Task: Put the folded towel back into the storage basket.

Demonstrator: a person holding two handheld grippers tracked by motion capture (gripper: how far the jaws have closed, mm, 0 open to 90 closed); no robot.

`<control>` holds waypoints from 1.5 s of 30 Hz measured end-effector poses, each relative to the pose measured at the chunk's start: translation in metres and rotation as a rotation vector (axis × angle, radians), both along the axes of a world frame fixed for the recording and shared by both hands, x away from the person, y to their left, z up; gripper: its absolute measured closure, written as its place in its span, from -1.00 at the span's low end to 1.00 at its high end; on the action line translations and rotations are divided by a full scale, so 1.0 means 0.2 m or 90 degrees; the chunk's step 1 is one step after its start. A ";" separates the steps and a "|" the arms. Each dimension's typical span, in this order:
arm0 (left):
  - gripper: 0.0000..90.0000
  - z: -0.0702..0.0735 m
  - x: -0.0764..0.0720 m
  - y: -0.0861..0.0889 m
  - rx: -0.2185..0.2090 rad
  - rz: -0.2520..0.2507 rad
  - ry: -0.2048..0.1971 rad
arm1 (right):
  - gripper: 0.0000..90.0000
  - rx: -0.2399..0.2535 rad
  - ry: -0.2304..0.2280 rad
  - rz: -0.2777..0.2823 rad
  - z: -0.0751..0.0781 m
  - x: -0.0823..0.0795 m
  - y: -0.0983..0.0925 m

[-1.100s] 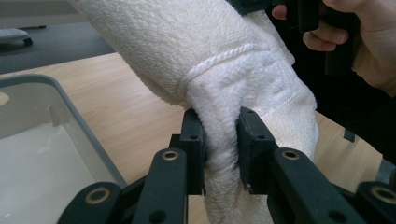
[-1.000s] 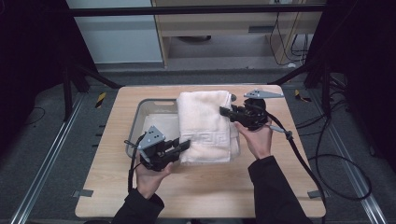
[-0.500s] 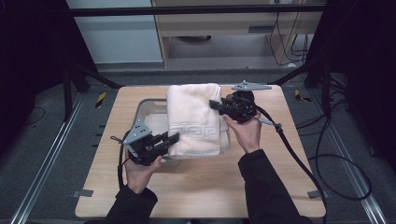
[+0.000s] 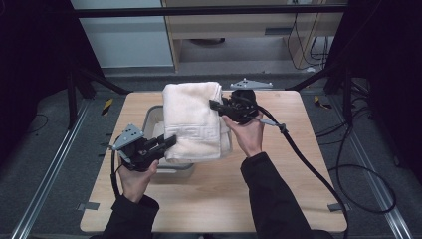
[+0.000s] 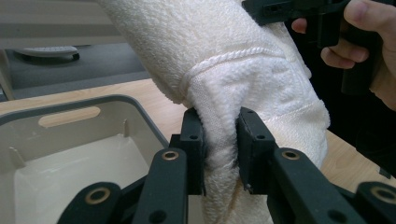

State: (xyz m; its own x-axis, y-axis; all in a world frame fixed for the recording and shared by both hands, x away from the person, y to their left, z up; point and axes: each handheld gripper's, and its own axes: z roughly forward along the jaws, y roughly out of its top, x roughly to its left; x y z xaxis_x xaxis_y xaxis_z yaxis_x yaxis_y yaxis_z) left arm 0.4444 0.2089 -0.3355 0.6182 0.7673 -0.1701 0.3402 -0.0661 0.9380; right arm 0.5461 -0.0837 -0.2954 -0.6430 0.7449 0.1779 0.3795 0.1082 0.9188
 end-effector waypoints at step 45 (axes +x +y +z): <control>0.63 -0.09 0.09 0.34 0.035 0.121 0.033 | 0.51 -0.016 0.019 0.012 -0.07 0.15 0.45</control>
